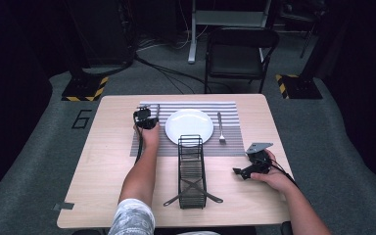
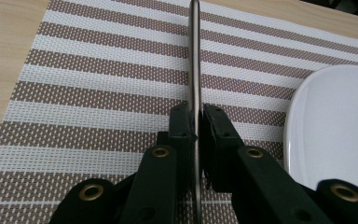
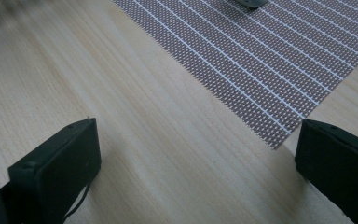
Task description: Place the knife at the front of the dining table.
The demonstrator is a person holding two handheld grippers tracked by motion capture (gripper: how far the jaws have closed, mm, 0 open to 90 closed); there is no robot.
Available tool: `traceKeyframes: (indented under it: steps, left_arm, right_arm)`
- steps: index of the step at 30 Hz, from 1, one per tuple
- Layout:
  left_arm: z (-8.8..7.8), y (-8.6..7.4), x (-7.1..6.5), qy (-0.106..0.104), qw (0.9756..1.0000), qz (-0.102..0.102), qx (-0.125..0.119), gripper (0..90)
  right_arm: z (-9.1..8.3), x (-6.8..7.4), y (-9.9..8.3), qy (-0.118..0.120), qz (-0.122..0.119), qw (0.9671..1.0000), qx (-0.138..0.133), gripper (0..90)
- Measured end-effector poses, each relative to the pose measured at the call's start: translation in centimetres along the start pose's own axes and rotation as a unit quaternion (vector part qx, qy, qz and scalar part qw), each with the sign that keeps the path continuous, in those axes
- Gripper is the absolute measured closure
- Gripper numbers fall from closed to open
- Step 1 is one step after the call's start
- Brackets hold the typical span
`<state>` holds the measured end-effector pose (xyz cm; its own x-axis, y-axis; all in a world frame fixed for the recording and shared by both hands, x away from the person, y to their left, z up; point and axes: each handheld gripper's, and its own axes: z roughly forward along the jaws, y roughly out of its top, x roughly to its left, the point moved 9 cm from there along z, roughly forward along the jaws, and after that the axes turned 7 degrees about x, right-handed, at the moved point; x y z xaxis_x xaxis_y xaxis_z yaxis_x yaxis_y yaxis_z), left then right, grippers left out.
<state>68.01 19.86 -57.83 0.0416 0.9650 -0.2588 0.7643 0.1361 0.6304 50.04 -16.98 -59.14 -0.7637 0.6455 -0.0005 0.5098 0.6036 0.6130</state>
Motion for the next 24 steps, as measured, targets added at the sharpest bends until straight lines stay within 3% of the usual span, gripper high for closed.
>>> traceKeyframes:
  steps: [6, 8, 14, 18, 24]
  left_arm:
    - [-0.1, 0.0, 0.2, 0.003, 1.0, -0.002, -0.005, 81.4]
    - [-0.2, 0.0, 0.4, 0.001, 0.9999, -0.012, -0.004, 78.2]
    - [-1.3, 0.2, 1.2, -0.002, 0.9999, -0.012, -0.008, 71.2]
    - [-2.4, 0.4, 1.7, 0.004, 1.0, -0.002, -0.009, 64.8]
    - [-3.9, 0.3, 1.8, -0.004, 0.9999, 0.009, -0.011, 58.4]
  right_arm:
    - [0.0, 0.0, 0.0, 0.0, 0.0, 1.0, 0.0, 0.0]
    - [0.0, 0.0, 0.0, 0.0, 0.0, 1.0, 0.0, 0.0]
    - [0.0, 0.0, 0.0, 0.0, 0.001, 1.0, 0.0, 0.0]
    - [0.0, 0.0, 0.0, 0.0, 0.0, 1.0, -0.001, 0.0]
    - [0.0, 0.0, 0.0, 0.0, 0.002, 1.0, 0.0, 0.0]
